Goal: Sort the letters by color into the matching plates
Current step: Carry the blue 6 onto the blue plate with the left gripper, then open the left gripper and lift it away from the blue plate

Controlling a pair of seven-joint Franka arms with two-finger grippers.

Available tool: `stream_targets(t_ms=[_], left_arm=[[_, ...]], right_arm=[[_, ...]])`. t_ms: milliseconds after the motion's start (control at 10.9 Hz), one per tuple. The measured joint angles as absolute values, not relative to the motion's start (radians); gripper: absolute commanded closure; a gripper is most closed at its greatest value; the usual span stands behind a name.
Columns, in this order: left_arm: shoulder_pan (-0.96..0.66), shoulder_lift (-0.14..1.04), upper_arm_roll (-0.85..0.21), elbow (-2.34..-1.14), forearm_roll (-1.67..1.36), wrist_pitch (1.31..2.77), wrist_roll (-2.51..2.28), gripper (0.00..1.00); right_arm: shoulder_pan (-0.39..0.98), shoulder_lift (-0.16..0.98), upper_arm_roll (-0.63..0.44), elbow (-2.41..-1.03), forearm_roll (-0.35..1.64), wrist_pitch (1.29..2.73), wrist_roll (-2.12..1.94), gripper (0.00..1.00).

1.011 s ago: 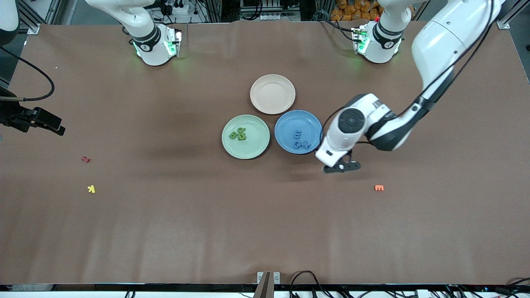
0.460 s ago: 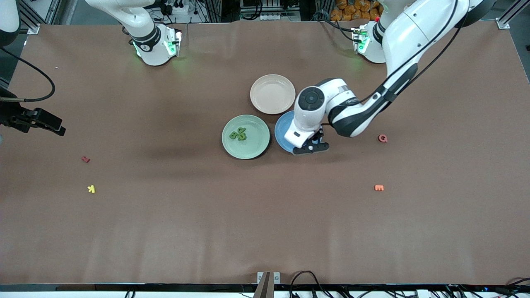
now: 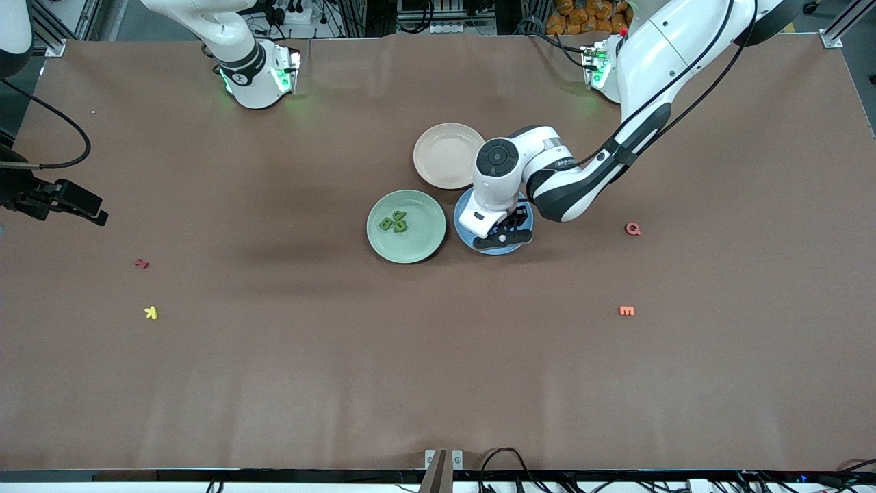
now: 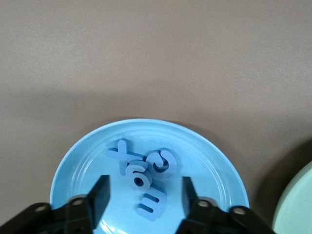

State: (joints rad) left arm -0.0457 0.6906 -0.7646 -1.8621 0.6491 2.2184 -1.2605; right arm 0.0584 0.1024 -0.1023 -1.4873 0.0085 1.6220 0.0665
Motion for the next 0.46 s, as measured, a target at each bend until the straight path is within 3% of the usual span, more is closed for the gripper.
stream_targets(t_ms=[460], left_arm=[[-0.046,0.69,-0.763,-1.834,0.649,2.218,-1.26,0.0]], right_arm=[[0.059,0.103,-0.102,-1.488,0.008,1.623,0.067,0.0]])
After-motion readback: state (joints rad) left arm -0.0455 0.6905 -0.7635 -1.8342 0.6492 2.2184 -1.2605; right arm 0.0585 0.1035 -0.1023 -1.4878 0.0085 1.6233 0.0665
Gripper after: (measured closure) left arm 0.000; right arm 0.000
